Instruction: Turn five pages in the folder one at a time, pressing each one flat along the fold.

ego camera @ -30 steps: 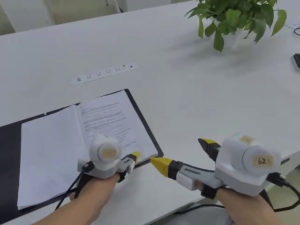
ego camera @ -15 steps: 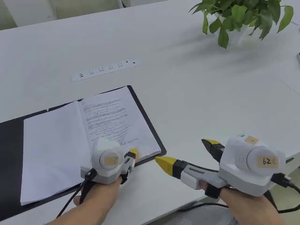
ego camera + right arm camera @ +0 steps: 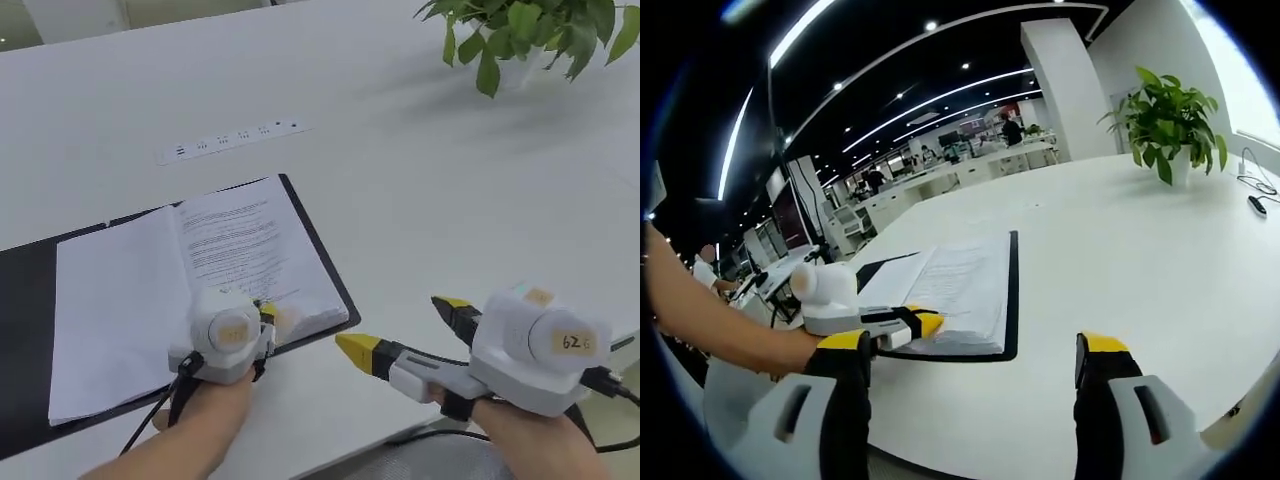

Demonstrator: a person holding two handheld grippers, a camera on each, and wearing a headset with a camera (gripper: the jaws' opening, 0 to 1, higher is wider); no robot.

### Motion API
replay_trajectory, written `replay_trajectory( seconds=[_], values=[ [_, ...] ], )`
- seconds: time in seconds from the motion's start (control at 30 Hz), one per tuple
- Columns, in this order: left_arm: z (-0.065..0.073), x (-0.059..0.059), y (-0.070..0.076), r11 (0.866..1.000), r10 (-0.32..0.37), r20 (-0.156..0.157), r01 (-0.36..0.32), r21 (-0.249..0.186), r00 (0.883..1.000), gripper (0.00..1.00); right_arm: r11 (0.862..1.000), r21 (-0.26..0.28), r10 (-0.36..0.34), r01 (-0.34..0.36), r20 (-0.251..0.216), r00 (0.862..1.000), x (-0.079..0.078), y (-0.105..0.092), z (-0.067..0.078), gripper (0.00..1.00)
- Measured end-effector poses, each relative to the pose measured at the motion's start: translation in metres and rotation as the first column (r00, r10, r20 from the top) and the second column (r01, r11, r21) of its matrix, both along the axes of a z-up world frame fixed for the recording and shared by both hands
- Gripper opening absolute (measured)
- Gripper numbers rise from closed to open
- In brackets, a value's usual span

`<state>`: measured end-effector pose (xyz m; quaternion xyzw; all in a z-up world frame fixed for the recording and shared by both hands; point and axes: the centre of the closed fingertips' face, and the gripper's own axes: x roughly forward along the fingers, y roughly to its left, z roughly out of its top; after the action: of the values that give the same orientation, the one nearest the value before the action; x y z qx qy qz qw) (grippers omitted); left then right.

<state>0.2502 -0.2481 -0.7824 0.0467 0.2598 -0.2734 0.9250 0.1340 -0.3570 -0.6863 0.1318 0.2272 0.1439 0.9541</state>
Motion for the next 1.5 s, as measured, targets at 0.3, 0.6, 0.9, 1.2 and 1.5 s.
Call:
replay_trajectory(
  seconds=[0.3, 0.6, 0.9, 1.2, 1.5],
  values=[
    [0.0, 0.0, 0.001, 0.997, 0.04, -0.036, -0.043, -0.068, 0.999, 0.02, 0.988, 0.024, 0.151, -0.15, -0.039, 0.988, 0.033, 0.026, -0.012, 0.61],
    [0.001, -0.001, 0.001, 0.997, 0.039, -0.035, -0.042, -0.07, 0.999, 0.03, 0.975, 0.104, 0.207, -0.194, -0.13, 0.97, 0.058, 0.05, -0.042, 0.45],
    [0.001, -0.002, 0.001, 0.996, 0.039, -0.037, -0.041, -0.073, 0.999, 0.03, 0.976, 0.142, 0.188, -0.163, -0.179, 0.966, 0.068, 0.051, -0.056, 0.44],
    [0.001, -0.001, 0.001, 0.996, 0.04, -0.036, -0.043, -0.076, 0.999, 0.03, 0.973, 0.181, 0.183, -0.144, -0.222, 0.958, 0.065, 0.051, -0.069, 0.43],
    [0.001, -0.002, 0.001, 0.997, 0.037, -0.033, -0.04, -0.072, 0.999, 0.03, 0.973, 0.193, 0.169, -0.125, -0.236, 0.957, 0.063, 0.049, -0.074, 0.42]
  ],
)
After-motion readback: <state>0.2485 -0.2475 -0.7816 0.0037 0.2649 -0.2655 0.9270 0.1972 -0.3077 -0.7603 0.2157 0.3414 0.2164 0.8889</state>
